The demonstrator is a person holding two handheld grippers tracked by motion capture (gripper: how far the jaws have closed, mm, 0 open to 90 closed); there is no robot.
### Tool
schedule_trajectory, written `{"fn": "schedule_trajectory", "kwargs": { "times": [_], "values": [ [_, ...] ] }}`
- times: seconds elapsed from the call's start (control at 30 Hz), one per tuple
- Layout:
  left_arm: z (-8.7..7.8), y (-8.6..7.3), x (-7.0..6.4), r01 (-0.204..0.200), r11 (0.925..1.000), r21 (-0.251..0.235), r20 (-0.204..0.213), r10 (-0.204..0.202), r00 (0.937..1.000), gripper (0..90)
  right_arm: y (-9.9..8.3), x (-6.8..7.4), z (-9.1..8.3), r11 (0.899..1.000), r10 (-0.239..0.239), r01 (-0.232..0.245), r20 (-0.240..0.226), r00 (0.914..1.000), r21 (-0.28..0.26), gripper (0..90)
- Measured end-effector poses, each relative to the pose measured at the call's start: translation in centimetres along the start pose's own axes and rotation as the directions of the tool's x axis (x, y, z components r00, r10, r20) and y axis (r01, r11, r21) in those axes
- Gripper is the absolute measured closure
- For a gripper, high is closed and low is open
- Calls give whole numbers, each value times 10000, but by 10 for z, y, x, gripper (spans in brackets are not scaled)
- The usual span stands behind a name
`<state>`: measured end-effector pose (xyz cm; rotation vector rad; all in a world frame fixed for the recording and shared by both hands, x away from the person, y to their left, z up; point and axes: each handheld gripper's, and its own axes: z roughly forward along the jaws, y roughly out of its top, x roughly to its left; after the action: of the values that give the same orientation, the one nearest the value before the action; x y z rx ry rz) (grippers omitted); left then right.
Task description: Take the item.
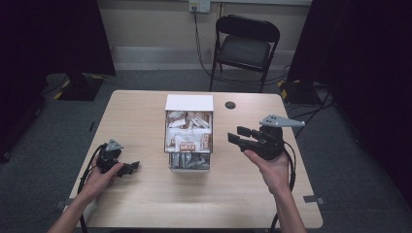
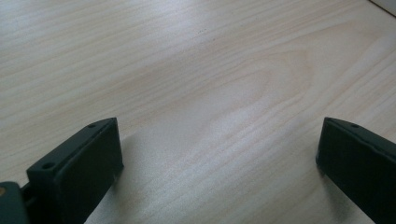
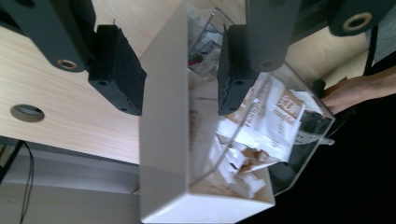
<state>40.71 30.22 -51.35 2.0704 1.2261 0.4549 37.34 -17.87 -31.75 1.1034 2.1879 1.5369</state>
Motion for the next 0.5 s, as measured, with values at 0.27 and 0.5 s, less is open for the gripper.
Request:
{"fn": "schedule_trajectory", "kwargs": {
  "times": [0.27,0.5],
  "values": [
    [0,0,0,0,10000,0,-4,0,10000,0,15,18,8,9990,-411,398,-615,9973,-219,549],
    [0,0,0,0,10000,12,2,0,10000,0,22,32,22,9969,-787,775,-1144,9903,-154,565]
  ]
}}
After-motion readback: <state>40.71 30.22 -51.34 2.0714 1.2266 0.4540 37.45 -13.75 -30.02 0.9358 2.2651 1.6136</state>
